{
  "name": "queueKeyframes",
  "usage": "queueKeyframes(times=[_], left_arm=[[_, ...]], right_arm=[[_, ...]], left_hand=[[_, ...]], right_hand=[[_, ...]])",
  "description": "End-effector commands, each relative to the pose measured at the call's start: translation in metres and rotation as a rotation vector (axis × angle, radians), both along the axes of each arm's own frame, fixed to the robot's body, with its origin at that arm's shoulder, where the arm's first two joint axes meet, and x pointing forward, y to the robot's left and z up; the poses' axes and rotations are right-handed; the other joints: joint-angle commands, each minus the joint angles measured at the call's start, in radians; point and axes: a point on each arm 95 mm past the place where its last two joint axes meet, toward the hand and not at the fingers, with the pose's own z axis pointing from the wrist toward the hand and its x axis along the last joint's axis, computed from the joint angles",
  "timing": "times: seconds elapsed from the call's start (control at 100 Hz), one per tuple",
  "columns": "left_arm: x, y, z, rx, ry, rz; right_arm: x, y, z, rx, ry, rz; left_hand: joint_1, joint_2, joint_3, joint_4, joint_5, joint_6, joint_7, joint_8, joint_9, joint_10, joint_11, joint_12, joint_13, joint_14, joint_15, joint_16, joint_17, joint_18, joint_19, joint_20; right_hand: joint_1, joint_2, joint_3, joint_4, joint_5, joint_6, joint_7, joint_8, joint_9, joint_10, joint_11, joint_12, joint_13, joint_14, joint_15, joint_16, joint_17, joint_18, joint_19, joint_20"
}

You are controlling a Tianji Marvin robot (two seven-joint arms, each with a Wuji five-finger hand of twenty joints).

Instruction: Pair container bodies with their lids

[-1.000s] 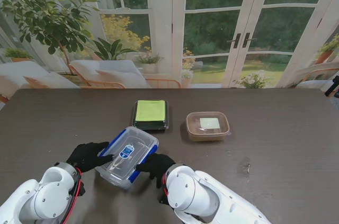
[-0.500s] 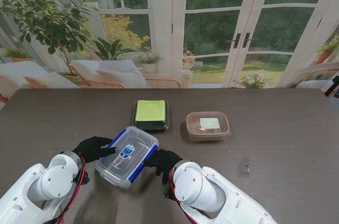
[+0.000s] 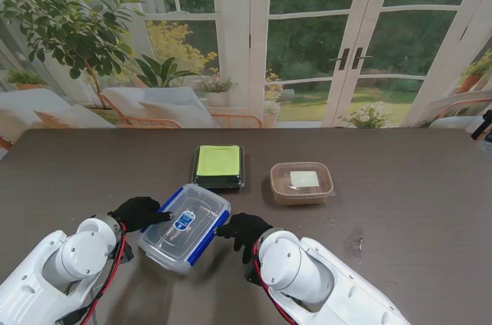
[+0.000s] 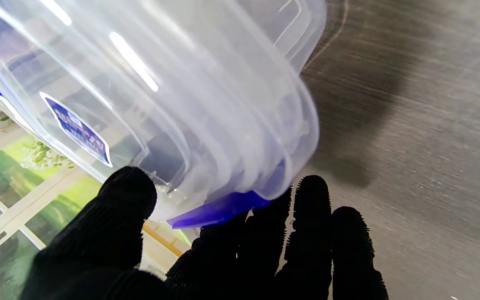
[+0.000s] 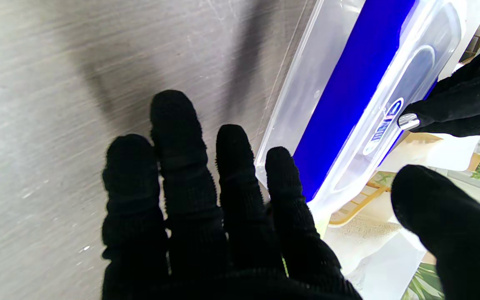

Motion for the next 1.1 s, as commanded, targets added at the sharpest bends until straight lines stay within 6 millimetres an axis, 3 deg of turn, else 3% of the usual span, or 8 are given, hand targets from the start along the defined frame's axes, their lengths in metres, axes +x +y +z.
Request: queueKeyframes(times=[0.0, 0.06, 0.14, 0.23, 0.26, 0.28, 0.32, 1.09], left_arm=[[-0.007, -0.005, -0.011, -0.024, 0.043, -0.002], [-0.008, -0.006, -0.013, -0.045, 0.050, 0.005], [-0.012, -0.005, -0.014, -0.061, 0.064, 0.012], [-0.018, -0.003, -0.014, -0.075, 0.074, 0.024], [-0.019, -0.003, -0.014, -0.087, 0.078, 0.032], [-0.021, -0.002, -0.014, -0.098, 0.080, 0.037], [-0.023, -0.002, -0.014, -0.120, 0.085, 0.051], [-0.047, 0.015, -0.021, -0.361, 0.028, 0.356]], right_arm=[[-0.003, 0.002, -0.001, 0.010, 0.018, 0.010], [-0.003, 0.001, -0.001, 0.011, 0.019, 0.007], [-0.003, 0.000, -0.001, 0.015, 0.022, 0.001], [-0.001, -0.003, -0.001, 0.016, 0.022, -0.006], [-0.001, -0.004, 0.000, 0.017, 0.022, -0.010], [0.000, -0.005, 0.000, 0.018, 0.022, -0.012], [0.001, -0.006, 0.001, 0.019, 0.022, -0.016], [0.010, -0.024, 0.009, 0.010, 0.024, -0.070]], left_hand=[[0.250, -0.111, 0.053, 0.003, 0.018, -0.115, 0.249, -0.019, 0.046, -0.026, 0.095, 0.080, 0.056, 0.032, 0.104, 0.061, -0.025, -0.025, 0.170, -0.054], [0.293, -0.107, 0.029, 0.002, -0.002, -0.103, 0.335, -0.036, 0.054, -0.027, 0.170, 0.141, 0.071, 0.034, 0.178, 0.103, -0.021, -0.029, 0.228, -0.064], [0.336, -0.078, -0.023, -0.002, -0.033, -0.085, 0.390, -0.046, 0.061, -0.027, 0.245, 0.320, 0.085, 0.033, 0.272, 0.161, -0.019, -0.033, 0.282, -0.061], [0.373, -0.046, -0.074, -0.004, -0.063, -0.072, 0.415, -0.037, 0.055, -0.029, 0.299, 0.394, 0.090, 0.025, 0.331, 0.198, -0.015, -0.037, 0.298, -0.047], [0.381, 0.089, -0.295, 0.044, -0.051, -0.062, 0.384, -0.008, 0.045, -0.027, 0.322, 0.307, 0.090, 0.029, 0.338, 0.210, -0.016, -0.036, 0.295, -0.031], [0.429, 0.013, -0.221, 0.034, -0.072, -0.063, 0.416, -0.027, 0.051, -0.027, 0.305, 0.407, 0.088, 0.028, 0.345, 0.216, -0.017, -0.036, 0.295, -0.024], [0.433, -0.017, -0.168, 0.022, -0.082, -0.059, 0.427, -0.028, 0.054, -0.025, 0.304, 0.453, 0.088, 0.027, 0.352, 0.220, -0.019, -0.035, 0.296, -0.019], [0.467, -0.016, -0.145, 0.016, -0.106, -0.018, 0.438, -0.008, 0.085, 0.003, 0.323, 0.468, 0.141, 0.067, 0.385, 0.231, 0.019, 0.017, 0.318, 0.009]], right_hand=[[-0.024, -0.009, -0.002, -0.020, -0.018, -0.015, 0.004, -0.012, -0.008, -0.021, 0.005, 0.007, -0.003, 0.001, 0.015, 0.015, -0.047, 0.019, 0.045, 0.012], [-0.023, -0.009, -0.002, -0.020, -0.018, -0.015, 0.004, -0.012, -0.008, -0.020, 0.005, 0.007, -0.004, -0.003, 0.014, 0.015, -0.048, 0.018, 0.045, 0.012], [-0.022, -0.010, -0.001, -0.020, -0.016, -0.014, 0.004, -0.012, -0.009, -0.018, 0.005, 0.006, -0.006, 0.003, 0.013, 0.014, -0.052, 0.017, 0.043, 0.012], [-0.023, -0.010, 0.000, -0.020, -0.016, -0.013, 0.004, -0.012, -0.009, -0.019, 0.003, 0.006, -0.006, -0.001, 0.013, 0.014, -0.052, 0.016, 0.045, 0.012], [-0.023, -0.010, 0.001, -0.020, -0.016, -0.014, 0.004, -0.012, -0.010, -0.019, 0.003, 0.005, -0.007, 0.000, 0.012, 0.014, -0.052, 0.016, 0.044, 0.012], [-0.022, -0.010, 0.001, -0.020, -0.015, -0.011, 0.003, -0.012, -0.010, -0.017, 0.002, 0.005, -0.006, 0.002, 0.013, 0.014, -0.052, 0.017, 0.045, 0.013], [-0.022, -0.010, 0.001, -0.020, -0.015, -0.013, 0.003, -0.013, -0.010, -0.018, 0.001, 0.004, -0.007, 0.002, 0.012, 0.014, -0.052, 0.018, 0.045, 0.013], [-0.022, -0.009, 0.001, -0.021, -0.013, -0.010, 0.001, -0.014, -0.011, -0.014, -0.010, -0.007, -0.009, 0.003, 0.011, 0.013, -0.057, 0.020, 0.044, 0.013]])
